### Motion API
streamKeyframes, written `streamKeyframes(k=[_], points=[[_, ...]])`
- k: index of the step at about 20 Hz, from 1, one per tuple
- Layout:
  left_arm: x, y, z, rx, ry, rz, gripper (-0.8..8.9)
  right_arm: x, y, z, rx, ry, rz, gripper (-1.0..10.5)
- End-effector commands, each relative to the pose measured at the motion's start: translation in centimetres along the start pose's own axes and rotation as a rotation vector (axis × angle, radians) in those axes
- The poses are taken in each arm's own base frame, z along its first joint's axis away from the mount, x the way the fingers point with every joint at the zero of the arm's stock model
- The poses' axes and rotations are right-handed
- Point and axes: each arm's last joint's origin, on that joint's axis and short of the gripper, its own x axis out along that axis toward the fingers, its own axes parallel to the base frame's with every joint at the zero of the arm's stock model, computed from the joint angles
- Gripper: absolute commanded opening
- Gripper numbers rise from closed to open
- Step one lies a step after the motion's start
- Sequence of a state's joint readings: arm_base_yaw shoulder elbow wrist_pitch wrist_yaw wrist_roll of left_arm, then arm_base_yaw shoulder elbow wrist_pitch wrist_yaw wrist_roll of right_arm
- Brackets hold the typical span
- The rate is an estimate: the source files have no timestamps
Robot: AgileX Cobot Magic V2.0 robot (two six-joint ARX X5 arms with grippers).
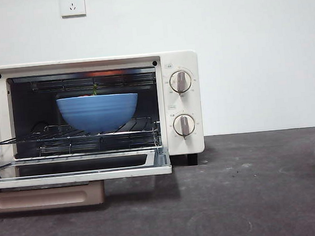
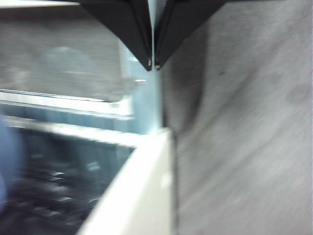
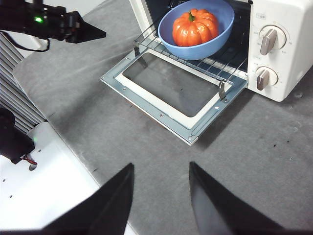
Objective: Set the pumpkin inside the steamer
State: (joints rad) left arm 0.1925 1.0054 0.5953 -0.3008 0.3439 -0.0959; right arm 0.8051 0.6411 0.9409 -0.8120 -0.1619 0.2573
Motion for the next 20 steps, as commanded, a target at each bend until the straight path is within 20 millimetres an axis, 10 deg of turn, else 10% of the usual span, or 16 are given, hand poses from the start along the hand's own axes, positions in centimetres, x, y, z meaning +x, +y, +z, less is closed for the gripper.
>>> streamKeyframes(k=[1, 9, 20], points=[[1.9, 1.0, -0.1, -0.018, 0.043, -0.025, 0.14, 0.0, 0.2, 0.2, -0.022, -0.002, 0.014, 1.8], [6.6, 3.1, -1.7, -0.080, 0.192, -0.091, 0.14, 0.0, 0.2, 0.2, -0.021, -0.002, 0.014, 1.8], [8.1, 3.4, -2.7, -0.130, 0.266, -0.235, 0.14, 0.0, 0.2, 0.1, -0.020, -0.001, 0.013, 1.8]])
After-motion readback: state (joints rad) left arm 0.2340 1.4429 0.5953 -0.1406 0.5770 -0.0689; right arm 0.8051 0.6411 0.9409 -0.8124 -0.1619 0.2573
